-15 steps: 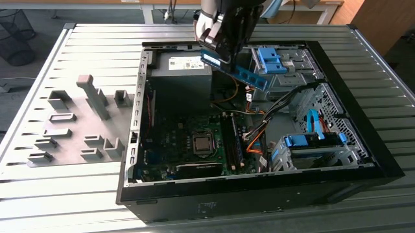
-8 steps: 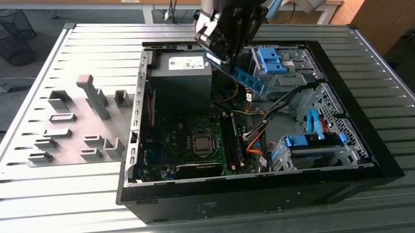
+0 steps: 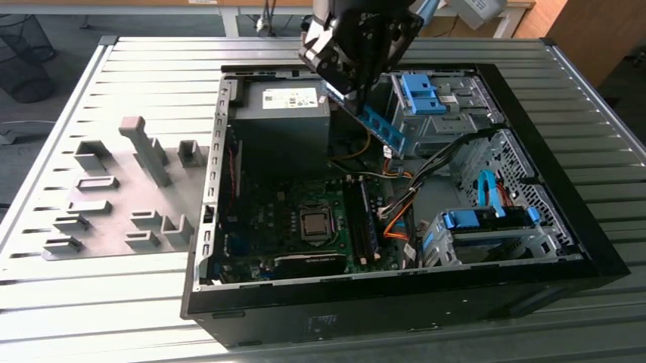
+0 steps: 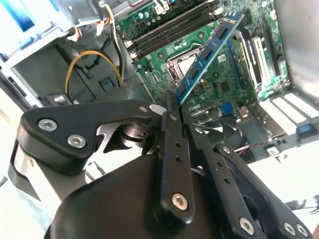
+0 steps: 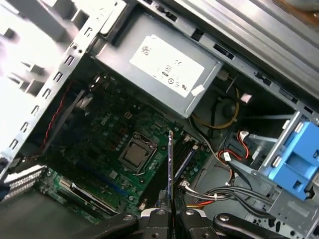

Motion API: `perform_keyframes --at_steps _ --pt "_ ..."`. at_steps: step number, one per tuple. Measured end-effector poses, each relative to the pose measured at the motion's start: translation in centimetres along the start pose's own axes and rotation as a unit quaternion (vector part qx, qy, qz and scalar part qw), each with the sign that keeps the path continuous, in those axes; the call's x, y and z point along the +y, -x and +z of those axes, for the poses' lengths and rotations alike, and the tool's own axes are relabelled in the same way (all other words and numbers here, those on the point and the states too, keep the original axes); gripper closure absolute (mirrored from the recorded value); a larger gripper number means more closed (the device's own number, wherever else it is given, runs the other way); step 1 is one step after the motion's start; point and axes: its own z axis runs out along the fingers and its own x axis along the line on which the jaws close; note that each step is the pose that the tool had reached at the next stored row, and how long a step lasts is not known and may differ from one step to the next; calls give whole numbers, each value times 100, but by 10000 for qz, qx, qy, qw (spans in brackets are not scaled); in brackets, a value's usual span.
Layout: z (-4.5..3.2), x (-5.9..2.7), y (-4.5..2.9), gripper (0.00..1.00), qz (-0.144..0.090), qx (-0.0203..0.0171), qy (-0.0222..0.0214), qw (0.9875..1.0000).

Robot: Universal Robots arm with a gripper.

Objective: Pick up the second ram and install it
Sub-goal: 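Insert the second ram into the second slot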

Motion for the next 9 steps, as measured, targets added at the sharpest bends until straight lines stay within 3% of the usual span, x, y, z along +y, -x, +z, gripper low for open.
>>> perform_keyframes --at_steps 5,9 --pt "4 0 0 86 452 0 -16 9990" --pt "7 0 0 86 813 0 -29 9967"
